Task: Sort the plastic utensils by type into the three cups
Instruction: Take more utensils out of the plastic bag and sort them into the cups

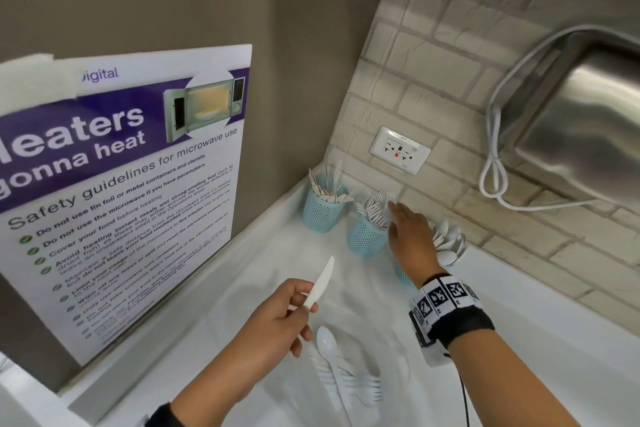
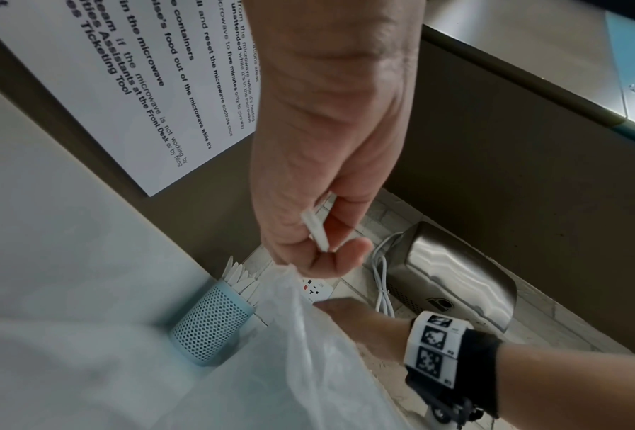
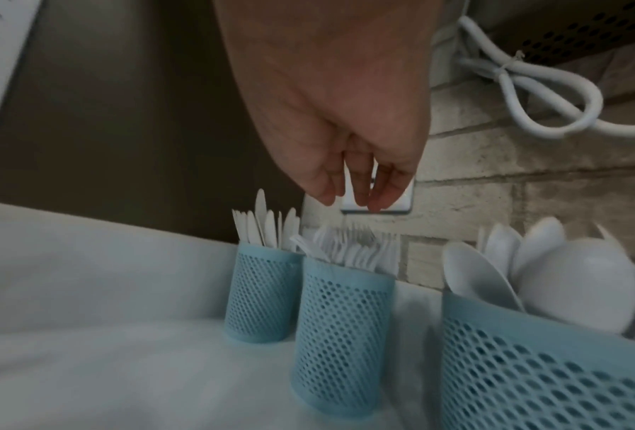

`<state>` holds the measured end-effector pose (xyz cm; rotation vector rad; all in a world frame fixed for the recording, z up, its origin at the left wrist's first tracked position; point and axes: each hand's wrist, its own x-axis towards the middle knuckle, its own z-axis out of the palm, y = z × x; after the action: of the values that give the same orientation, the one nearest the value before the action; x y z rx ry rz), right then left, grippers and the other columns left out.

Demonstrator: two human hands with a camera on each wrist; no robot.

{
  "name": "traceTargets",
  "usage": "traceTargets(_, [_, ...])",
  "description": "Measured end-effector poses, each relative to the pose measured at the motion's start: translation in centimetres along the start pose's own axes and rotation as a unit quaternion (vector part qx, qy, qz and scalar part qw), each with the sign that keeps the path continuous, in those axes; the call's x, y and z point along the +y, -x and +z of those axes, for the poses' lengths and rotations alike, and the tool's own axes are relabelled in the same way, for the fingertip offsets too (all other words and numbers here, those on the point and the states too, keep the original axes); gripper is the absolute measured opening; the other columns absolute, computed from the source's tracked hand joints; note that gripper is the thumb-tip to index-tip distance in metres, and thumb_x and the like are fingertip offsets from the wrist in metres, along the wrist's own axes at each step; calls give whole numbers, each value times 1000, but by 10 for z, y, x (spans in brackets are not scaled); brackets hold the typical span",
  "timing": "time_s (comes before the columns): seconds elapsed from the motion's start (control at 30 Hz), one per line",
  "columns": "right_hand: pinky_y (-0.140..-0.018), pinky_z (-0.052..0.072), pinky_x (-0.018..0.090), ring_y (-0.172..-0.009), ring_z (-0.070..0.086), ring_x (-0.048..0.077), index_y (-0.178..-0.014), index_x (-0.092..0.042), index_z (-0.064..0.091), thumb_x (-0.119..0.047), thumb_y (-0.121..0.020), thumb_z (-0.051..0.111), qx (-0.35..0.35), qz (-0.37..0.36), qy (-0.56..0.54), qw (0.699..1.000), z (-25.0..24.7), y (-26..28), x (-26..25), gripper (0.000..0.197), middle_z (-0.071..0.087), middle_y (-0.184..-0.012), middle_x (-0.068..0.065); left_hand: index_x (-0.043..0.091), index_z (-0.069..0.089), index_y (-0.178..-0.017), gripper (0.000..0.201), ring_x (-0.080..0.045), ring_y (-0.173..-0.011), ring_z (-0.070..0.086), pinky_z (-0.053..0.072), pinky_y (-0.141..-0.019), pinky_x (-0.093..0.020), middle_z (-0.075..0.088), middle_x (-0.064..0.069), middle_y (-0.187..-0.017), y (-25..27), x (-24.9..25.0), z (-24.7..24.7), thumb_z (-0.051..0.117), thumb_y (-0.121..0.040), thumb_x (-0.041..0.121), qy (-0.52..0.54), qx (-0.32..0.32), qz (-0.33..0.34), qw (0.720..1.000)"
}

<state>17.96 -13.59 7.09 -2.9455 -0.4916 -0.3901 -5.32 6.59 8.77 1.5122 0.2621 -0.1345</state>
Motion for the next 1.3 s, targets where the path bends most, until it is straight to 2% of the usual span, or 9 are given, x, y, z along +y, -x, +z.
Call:
traceTargets(0.1, [-94, 39, 24, -112, 58, 26, -129, -12, 58, -10, -94, 51, 32, 12, -179, 983, -20, 15, -23, 35, 61, -127, 9, 18, 60, -107, 20, -6, -58, 60, 48, -53, -18, 56, -3, -96, -1, 1, 1, 46, -97, 7, 31, 11, 4, 999])
traceTargets(0.23, [-68, 44, 16, -77, 62, 8, -102, -20, 71, -29, -91, 62, -170, 37, -428, 887, -60, 53, -66, 17, 69, -89, -8, 13, 64, -101, 16, -12, -58, 63, 51, -54, -21, 59, -9, -97, -2, 2, 2, 51, -95, 6, 51, 27, 13, 998])
traceTargets(0.3, [-61, 43, 17, -69, 58, 5, -101, -15, 73, -37, -86, 64, -270, 22, -470, 840, -71, 70, -80, 28, 67, -81, -7, 11, 64, -98, 13, -12, -58, 63, 52, -54, -22, 60, -11, -97, -1, 2, 4, 52, -94, 7, 46, 33, 18, 998])
traceTargets(0.37, [-57, 41, 17, -63, 53, 5, -96, -4, 72, -30, -86, 67, -293, 8, -503, 813, -73, 81, -87, 29, 63, -71, -4, 9, 64, -96, 10, -12, -58, 63, 52, -53, -21, 60, -11, -96, 0, 3, 7, 54, -93, 8, 43, 34, 21, 998])
traceTargets(0.57, [-58, 44, 14, -58, 50, 6, -91, 10, 64, -12, -87, 66, -195, 76, -585, 783, -82, 73, -74, 23, 52, -67, 4, 4, 64, -91, 10, -13, -56, 62, 51, -52, -22, 64, -9, -87, 3, 4, 5, 57, -92, 11, 44, 28, 35, 998])
traceTargets(0.67, [-57, 47, 12, -57, 53, 6, -82, -3, 66, -10, -88, 64, -90, 124, -610, 778, -96, 58, -58, 9, 57, -63, 1, 6, 66, -90, 10, -14, -56, 61, 50, -52, -23, 65, -6, -83, 3, 3, 2, 57, -92, 11, 55, 30, 33, 997])
traceTargets(0.8, [-63, 53, 13, -63, 68, 9, -92, -8, 68, -2, -90, 60, 67, 156, -657, 735, -103, 36, -37, 10, 66, -75, 7, 9, 69, -89, 10, -13, -56, 60, 50, -52, -23, 66, -5, -80, 4, 1, 1, 59, -91, 11, 51, 38, 27, 998])
traceTargets(0.97, [-76, 56, 18, -76, 71, 11, -106, -7, 68, -11, -95, 56, 148, 168, -639, 736, -88, 18, -37, 16, 71, -90, 10, 12, 69, -89, 12, -11, -57, 60, 49, -53, -22, 67, -4, -81, 3, 0, 1, 58, -91, 11, 33, 40, 27, 998])
traceTargets(1.3, [-98, 51, 34, -99, 67, 16, -117, -18, 65, -18, -95, 55, 46, 184, -523, 831, -39, -16, -64, 24, 70, -106, 0, 14, 70, -88, 13, -9, -59, 61, 48, -55, -23, 68, 5, -73, 0, -4, -5, 58, -91, 11, 28, 43, 22, 998])
